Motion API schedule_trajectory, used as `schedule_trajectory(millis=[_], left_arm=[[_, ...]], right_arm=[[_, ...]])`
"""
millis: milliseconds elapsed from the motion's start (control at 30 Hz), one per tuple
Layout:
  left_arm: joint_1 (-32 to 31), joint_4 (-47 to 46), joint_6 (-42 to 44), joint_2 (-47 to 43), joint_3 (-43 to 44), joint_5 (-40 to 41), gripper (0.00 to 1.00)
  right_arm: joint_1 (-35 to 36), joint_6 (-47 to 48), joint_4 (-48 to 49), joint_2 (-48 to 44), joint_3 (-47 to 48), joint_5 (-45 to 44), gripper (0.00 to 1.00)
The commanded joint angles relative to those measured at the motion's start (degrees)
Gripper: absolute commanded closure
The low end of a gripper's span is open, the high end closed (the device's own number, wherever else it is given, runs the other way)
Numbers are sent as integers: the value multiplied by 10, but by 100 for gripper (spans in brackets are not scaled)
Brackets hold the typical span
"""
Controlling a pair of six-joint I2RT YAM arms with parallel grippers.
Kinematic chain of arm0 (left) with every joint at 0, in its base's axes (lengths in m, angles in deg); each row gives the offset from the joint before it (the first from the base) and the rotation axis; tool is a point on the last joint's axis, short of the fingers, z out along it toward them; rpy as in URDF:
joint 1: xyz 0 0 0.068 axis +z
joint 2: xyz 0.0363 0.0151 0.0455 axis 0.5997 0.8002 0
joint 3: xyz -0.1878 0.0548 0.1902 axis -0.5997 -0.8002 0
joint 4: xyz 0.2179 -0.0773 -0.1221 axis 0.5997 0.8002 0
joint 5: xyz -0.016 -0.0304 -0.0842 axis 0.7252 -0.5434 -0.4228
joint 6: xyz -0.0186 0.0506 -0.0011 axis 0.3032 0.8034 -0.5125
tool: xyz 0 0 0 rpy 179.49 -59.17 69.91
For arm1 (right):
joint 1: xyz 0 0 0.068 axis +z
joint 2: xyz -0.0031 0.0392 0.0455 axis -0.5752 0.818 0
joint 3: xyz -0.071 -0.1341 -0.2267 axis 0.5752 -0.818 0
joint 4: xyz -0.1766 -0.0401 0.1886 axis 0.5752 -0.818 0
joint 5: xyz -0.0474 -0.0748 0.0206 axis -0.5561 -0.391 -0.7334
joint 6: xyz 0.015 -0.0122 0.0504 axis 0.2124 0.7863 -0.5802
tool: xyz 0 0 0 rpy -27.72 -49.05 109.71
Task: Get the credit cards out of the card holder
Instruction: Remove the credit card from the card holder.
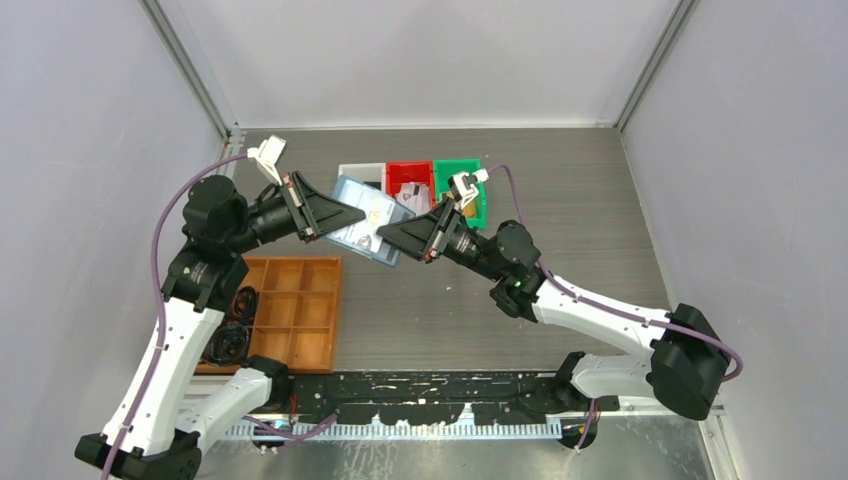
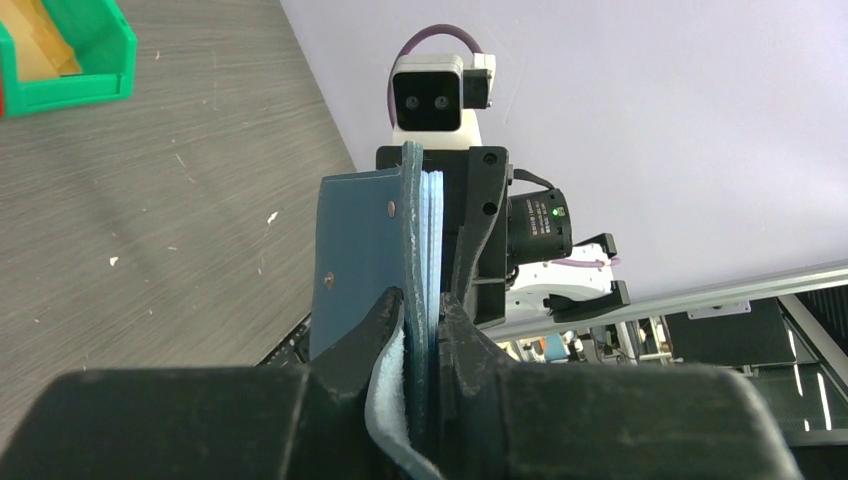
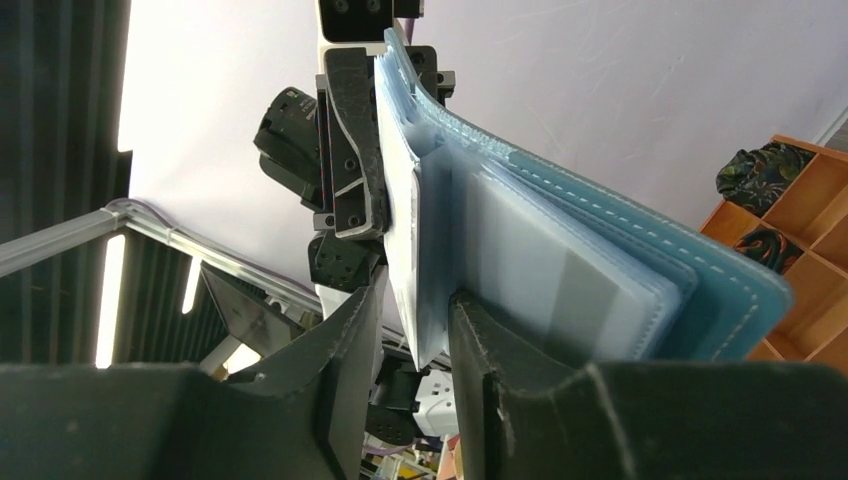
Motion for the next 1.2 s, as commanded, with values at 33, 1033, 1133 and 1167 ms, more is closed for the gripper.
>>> schedule_trajectory(millis=[33, 1033, 1133, 1167], left_arm=[[-4, -42, -10, -12, 28, -36, 100], [2, -28, 2, -11, 44, -15, 100], [2, -28, 4, -12, 42, -15, 100], [2, -26, 5, -12, 42, -14, 100]], right_arm=[[1, -3, 28, 20, 33, -25, 64], [1, 11, 24, -54, -39, -41, 60], [1, 17, 23, -50, -17, -34, 60], [1, 18, 23, -47, -11, -30, 60]])
